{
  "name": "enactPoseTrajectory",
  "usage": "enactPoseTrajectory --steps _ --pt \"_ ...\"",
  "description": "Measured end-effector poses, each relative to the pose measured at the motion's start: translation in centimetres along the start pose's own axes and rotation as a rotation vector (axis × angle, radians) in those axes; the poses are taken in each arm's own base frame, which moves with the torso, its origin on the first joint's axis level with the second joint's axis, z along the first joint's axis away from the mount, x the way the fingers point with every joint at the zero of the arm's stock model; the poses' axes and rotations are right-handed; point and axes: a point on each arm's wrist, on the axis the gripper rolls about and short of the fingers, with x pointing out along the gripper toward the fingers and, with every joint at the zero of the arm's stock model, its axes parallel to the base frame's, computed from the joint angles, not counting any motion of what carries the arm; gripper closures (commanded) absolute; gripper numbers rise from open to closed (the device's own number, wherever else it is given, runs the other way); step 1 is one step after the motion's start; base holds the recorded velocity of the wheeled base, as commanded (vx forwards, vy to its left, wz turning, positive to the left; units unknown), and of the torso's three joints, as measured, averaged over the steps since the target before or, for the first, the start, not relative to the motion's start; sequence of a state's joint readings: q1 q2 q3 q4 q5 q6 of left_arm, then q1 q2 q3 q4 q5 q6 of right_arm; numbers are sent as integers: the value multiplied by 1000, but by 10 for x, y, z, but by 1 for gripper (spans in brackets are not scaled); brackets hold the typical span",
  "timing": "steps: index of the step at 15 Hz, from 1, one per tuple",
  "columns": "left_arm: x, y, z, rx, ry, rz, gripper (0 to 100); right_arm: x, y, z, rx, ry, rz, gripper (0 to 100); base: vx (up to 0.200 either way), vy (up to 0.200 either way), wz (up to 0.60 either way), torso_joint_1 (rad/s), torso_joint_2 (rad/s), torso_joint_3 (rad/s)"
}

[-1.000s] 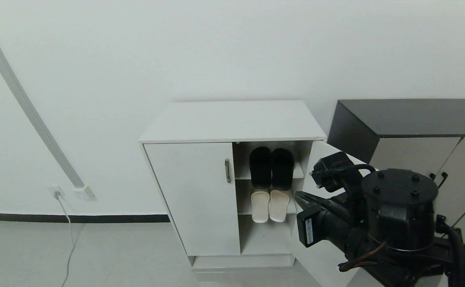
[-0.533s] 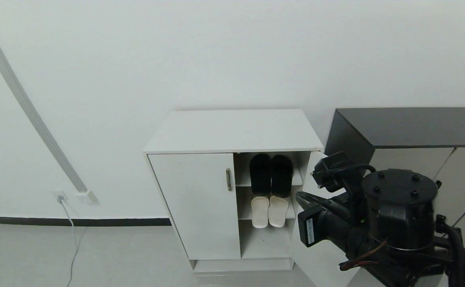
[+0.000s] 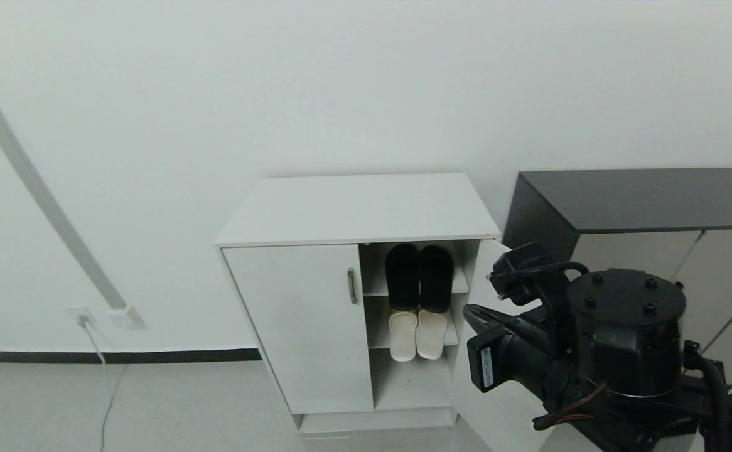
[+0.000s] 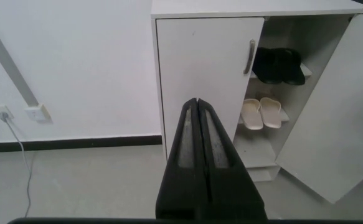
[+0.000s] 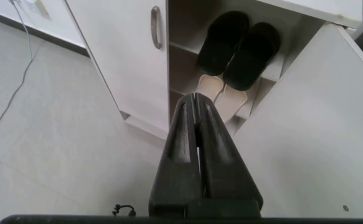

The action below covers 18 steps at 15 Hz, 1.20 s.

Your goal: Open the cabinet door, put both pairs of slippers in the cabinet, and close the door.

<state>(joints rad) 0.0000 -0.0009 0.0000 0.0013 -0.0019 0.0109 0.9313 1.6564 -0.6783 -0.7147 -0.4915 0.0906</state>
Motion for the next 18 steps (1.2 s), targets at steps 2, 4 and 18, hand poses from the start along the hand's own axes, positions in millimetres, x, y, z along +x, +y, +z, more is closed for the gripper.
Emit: enactPoseTrajectory --steps 2,4,18 --pt "0 0 0 0 1 0 100 1 -2 -1 0 4 -8 100 0 0 -600 17 5 -2" --pt "0 0 0 0 0 0 100 1 -3 -1 1 3 -9 100 0 0 0 0 0 0" --pt "0 0 0 0 0 0 100 25 -26 1 29 -21 -63 100 -43 0 0 1 1 1"
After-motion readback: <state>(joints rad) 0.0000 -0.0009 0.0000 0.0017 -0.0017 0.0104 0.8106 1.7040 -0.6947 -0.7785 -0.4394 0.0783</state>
